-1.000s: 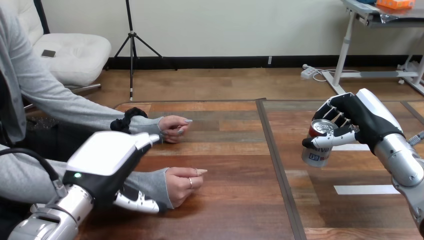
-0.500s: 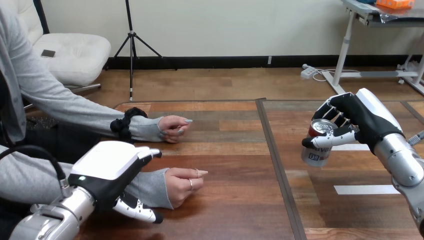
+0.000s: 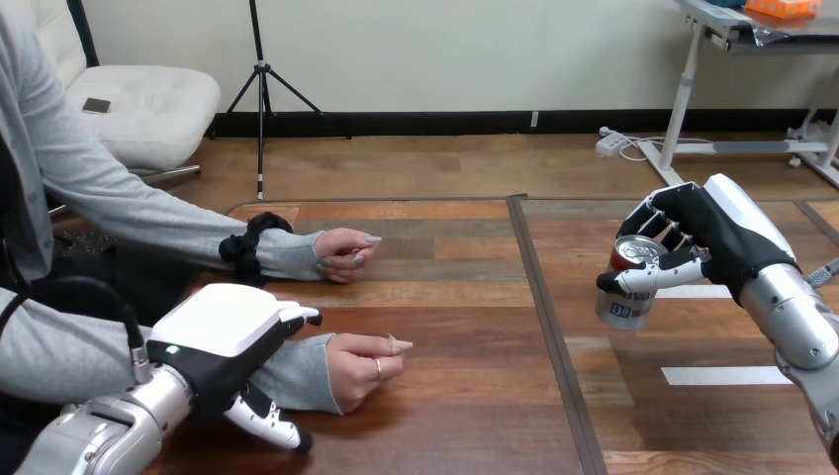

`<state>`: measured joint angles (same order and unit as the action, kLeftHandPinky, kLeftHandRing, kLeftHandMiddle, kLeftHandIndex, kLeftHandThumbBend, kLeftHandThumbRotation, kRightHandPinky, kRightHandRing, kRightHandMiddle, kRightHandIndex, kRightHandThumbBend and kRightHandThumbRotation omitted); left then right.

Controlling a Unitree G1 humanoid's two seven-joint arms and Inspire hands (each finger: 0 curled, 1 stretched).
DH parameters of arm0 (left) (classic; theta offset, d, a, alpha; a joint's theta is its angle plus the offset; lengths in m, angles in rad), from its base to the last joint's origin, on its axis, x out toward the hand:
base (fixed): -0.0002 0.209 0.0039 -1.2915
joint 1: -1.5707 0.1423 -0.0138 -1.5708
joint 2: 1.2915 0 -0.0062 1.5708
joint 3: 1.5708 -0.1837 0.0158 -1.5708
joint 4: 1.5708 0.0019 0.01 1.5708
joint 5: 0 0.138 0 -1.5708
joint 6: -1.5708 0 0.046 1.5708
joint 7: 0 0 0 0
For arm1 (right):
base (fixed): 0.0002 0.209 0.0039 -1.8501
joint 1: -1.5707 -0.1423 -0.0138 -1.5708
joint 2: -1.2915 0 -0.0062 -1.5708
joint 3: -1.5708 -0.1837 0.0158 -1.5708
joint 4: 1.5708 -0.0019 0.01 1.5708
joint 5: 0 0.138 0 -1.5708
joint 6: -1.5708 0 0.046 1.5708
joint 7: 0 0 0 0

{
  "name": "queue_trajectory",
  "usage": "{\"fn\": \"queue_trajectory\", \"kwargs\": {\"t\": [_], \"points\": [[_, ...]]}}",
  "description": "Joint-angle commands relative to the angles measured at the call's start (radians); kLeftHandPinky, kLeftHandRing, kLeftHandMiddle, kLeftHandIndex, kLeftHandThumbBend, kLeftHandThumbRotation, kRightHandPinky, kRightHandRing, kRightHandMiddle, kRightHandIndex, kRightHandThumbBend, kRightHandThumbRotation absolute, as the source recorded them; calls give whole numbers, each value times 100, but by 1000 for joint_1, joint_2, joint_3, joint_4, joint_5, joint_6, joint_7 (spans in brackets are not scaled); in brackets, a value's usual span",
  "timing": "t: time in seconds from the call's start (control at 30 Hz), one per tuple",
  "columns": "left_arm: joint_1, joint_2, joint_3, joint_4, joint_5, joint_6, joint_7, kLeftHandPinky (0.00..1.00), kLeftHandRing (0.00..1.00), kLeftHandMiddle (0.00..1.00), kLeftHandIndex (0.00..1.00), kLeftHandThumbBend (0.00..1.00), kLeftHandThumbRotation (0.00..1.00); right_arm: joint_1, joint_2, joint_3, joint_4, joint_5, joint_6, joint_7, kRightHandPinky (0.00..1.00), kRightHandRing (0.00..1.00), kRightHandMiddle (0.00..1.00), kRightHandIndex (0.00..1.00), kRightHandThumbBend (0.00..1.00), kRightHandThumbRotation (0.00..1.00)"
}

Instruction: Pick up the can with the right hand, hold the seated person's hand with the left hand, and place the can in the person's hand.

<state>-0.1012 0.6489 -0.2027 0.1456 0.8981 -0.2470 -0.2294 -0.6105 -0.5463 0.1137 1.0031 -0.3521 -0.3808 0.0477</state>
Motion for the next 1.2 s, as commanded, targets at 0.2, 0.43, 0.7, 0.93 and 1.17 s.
{"fn": "queue_trajectory", "kwargs": {"t": [0.2, 0.43, 0.7, 0.93, 1.17], "points": [[-93, 31, -35, 31, 47, 21, 24, 79, 87, 90, 87, 100, 36, -74, -34, -30, -45, 27, -32, -6, 34, 38, 42, 42, 72, 0], [-100, 33, -41, 42, 59, 27, 29, 79, 88, 91, 87, 100, 33, -75, -35, -28, -43, 23, -28, -8, 34, 39, 42, 42, 72, 0], [-100, 31, -49, 53, 84, 42, 61, 79, 87, 90, 87, 100, 28, -71, -35, -30, -53, 26, -30, -4, 33, 37, 41, 42, 72, 0], [-101, 33, -61, 55, 113, 61, 90, 76, 85, 89, 86, 100, 23, -73, -36, -28, -51, 25, -32, -3, 33, 37, 41, 42, 72, 0], [-103, 33, -78, 50, 159, 104, 100, 73, 84, 87, 84, 100, 22, -73, -37, -29, -51, 26, -38, -3, 33, 37, 41, 41, 72, 0]]}}
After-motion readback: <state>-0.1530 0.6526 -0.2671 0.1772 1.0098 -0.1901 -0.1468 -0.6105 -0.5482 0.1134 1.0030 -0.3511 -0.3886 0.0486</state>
